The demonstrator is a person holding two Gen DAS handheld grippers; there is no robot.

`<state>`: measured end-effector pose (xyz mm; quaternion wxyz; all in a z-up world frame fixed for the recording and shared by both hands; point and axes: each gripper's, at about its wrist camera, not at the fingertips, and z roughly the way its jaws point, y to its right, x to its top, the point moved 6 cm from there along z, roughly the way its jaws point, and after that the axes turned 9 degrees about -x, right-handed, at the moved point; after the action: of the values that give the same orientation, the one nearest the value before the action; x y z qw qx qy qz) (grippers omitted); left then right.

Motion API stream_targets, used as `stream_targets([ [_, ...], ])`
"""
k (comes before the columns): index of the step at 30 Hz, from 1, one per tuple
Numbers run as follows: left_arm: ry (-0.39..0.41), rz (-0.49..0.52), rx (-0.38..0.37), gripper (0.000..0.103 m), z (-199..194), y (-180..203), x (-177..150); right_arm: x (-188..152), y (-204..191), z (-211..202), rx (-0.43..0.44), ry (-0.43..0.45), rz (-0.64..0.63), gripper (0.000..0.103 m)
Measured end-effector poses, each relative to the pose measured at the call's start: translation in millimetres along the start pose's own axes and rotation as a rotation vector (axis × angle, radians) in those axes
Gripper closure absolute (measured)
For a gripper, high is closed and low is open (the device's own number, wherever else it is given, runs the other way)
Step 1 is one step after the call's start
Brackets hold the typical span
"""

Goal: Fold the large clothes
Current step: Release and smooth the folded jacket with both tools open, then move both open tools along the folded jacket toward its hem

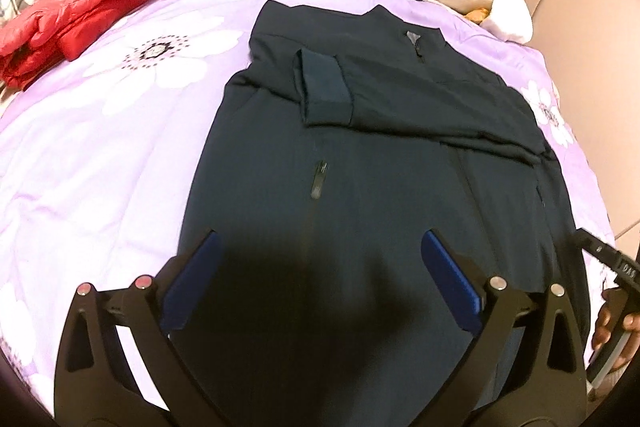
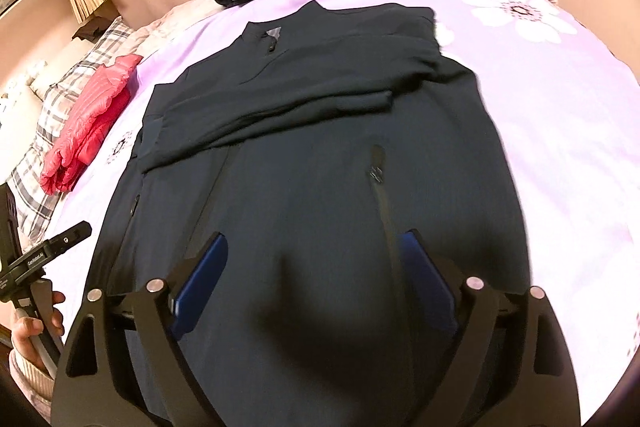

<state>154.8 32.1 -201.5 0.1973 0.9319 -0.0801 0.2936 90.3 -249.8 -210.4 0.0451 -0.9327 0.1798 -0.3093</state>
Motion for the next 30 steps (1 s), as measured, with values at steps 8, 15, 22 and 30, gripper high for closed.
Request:
stream_targets([
  [8, -0.045, -0.004, 0.043, 0.002, -17, -22, -34, -22, 30, -22, -0.005, 0.003, 0.064, 0.011],
  [15, -0.068, -0.044, 0.05, 0.002, -25, -44, -57, -37, 65, -31, -0.074, -0.003, 0.11, 0.011],
  [22, -0.076, -0.074, 0.032, 0.002, -26, -52, -63, -45, 88, -41, -0.113, -0.005, 0.138, 0.011],
  [30, -0.087, -0.083, -0.019, 0.002, -31, -53, -68, -53, 96, -52, -0.128, -0.021, 0.124, 0.011],
])
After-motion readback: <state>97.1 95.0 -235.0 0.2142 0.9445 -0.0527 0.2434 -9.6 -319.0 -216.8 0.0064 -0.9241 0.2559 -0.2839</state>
